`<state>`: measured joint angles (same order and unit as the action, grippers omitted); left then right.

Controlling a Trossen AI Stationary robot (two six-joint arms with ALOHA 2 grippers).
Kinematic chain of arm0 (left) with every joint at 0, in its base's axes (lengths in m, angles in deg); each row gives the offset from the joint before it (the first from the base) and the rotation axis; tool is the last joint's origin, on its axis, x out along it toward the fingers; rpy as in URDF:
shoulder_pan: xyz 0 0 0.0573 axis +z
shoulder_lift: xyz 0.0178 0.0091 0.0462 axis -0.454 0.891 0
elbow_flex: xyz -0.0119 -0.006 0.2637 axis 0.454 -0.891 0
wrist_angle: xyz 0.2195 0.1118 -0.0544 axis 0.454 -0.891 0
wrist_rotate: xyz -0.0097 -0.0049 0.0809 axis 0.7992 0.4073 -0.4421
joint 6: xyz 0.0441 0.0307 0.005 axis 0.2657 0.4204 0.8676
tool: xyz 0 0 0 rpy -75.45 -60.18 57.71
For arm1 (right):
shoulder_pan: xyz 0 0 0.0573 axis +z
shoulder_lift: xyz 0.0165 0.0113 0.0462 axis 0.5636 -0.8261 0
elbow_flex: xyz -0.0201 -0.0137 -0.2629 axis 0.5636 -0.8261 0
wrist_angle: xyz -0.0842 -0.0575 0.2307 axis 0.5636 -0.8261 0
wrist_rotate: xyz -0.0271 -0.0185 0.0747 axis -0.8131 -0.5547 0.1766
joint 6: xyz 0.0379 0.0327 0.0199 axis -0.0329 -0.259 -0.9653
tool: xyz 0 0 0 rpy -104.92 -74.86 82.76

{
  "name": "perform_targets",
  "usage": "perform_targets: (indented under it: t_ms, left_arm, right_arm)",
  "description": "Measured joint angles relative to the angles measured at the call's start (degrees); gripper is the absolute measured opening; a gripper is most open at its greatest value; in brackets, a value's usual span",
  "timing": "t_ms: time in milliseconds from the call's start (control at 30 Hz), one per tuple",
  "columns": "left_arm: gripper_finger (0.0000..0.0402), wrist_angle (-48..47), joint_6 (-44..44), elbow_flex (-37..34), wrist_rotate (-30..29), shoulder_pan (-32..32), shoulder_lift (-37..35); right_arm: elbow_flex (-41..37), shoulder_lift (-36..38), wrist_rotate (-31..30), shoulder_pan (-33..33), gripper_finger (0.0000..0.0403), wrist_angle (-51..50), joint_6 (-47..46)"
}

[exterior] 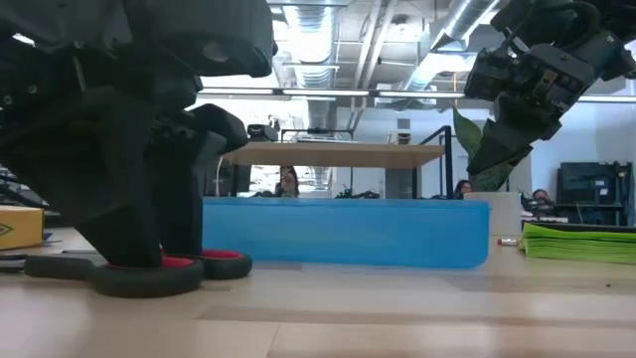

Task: Pack school essentials
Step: Put the scissors into the blue supply box

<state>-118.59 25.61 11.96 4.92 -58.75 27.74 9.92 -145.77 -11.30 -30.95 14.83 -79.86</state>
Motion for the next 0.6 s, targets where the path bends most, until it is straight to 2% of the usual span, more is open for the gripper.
perform_targets:
  t_ms: [267,367,467,600]
  left_arm:
    - [0.0031,0.6,-3.3,0.7,3.9,0.5,-0.2]
    - [0.0028,0.1,-2.8,2.6,4.3,0.5,0.1]
    - [0.0004,-0.5,-1.3,5.0,5.1,0.4,0.1]
    - [0.0002,-2.3,-0.6,7.4,5.7,0.4,0.2]
  right_arm:
    - [0.0,0.0,0.0,0.0,0.0088,-0.1,0.0]
    - [0.0,0.0,0.0,0.0,0.0088,-0.1,0.0]
    - [0.0,0.0,0.0,0.0,0.0088,-0.1,0.0]
    - [0.0,0.0,0.0,0.0,0.0088,-0.1,0.0]
